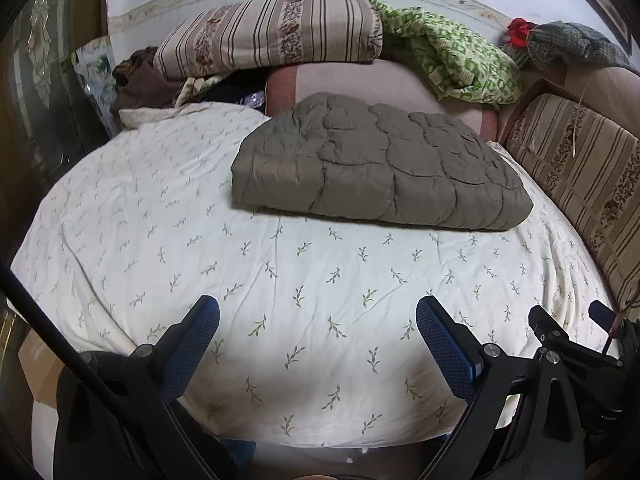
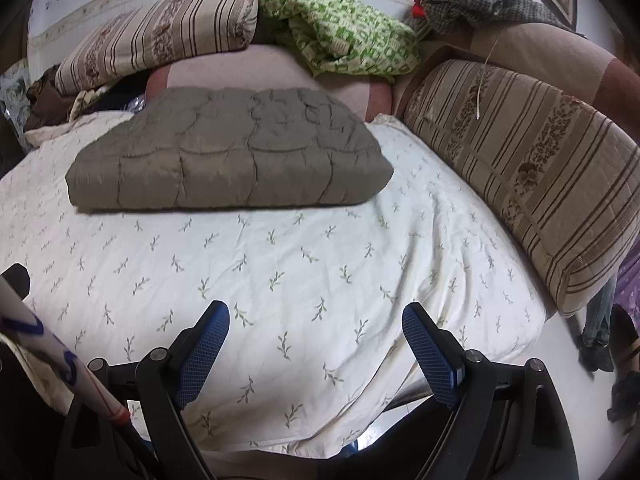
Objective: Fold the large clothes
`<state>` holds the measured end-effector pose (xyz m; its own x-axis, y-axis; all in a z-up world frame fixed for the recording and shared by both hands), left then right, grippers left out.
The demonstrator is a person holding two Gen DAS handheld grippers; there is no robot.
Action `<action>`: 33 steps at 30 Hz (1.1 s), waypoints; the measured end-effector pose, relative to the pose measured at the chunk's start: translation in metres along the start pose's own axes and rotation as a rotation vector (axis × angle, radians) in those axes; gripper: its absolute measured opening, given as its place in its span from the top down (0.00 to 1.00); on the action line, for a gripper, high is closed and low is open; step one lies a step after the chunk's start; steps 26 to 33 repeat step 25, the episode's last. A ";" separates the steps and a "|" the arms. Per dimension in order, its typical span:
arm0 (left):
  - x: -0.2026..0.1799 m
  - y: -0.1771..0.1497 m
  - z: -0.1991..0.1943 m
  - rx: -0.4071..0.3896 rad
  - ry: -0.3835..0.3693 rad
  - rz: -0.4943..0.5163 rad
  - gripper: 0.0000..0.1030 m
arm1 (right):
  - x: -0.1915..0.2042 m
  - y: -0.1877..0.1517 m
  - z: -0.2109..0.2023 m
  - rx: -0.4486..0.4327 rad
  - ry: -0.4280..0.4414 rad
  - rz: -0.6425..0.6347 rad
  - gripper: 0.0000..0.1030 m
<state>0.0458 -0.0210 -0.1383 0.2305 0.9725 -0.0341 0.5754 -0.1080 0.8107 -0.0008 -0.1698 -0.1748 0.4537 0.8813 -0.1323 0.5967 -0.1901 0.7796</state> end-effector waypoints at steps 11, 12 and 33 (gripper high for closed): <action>-0.001 -0.012 0.023 0.074 -0.003 0.002 0.05 | 0.007 -0.003 0.009 0.017 -0.001 -0.006 0.11; 0.000 -0.012 0.024 0.080 -0.003 0.001 0.04 | 0.008 -0.003 0.011 0.020 0.001 -0.009 0.11; -0.003 -0.016 0.028 0.098 0.007 0.020 0.04 | 0.009 -0.006 0.014 0.022 0.009 0.001 0.11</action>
Point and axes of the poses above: each gripper's, at about its wrist camera, not at the fingertips, and z roughly the way its jaws point, x to its left, y to its top, the point moved 5 cm from there along z, roughly the way its jaws point, and after that the axes turned 8 degrees about -x, right-handed, at the moved point
